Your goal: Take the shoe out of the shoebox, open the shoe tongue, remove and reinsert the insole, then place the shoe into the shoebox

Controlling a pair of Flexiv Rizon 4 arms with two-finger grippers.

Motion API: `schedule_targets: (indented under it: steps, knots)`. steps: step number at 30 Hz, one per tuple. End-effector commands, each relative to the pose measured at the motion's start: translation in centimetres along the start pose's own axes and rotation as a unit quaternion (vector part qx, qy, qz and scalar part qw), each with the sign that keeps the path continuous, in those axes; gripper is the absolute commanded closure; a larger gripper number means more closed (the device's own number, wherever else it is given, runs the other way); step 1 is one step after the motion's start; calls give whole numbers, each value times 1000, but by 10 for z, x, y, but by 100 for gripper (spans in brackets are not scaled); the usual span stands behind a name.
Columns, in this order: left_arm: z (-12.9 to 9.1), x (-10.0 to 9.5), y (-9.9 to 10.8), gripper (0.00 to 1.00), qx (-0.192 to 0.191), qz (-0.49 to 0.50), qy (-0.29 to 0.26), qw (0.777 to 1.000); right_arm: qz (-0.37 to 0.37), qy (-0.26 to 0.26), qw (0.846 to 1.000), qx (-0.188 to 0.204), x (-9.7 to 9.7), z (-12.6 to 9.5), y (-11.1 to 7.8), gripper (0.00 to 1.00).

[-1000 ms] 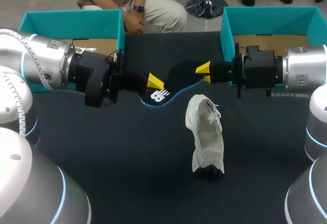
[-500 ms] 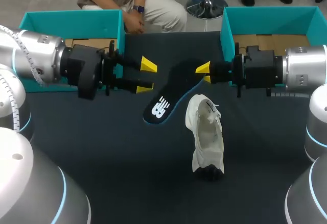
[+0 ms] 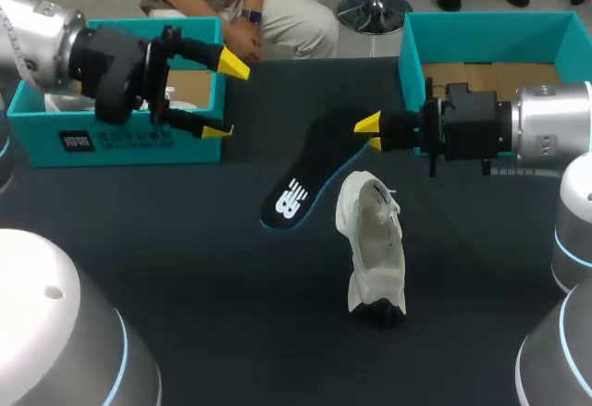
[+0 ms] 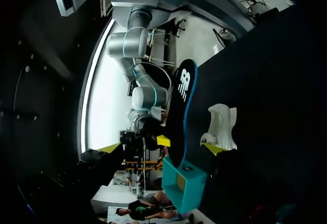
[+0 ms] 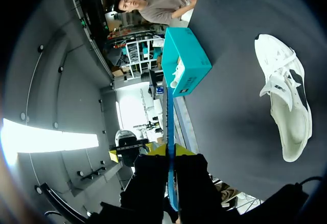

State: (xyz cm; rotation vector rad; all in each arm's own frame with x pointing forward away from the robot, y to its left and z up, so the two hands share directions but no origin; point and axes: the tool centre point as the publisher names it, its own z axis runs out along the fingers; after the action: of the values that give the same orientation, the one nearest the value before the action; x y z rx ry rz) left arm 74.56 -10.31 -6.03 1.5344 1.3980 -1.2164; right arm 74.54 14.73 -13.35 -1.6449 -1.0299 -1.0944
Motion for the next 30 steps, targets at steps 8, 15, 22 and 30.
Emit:
schedule_targets:
  steps: [8,15,22,30]
  knots:
    - [-12,-20,14,0,157,31,202,966,0,-1,1000,-2,0,1,-1,100]
    - [-12,-20,14,0,157,31,202,966,0,-1,1000,-2,0,1,-1,100]
    - [-12,-20,14,0,157,31,202,966,0,-1,1000,-2,0,1,-1,100]
    - [-6,-27,11,0,137,33,269,953,0,-1,1000,-2,0,1,-1,100]
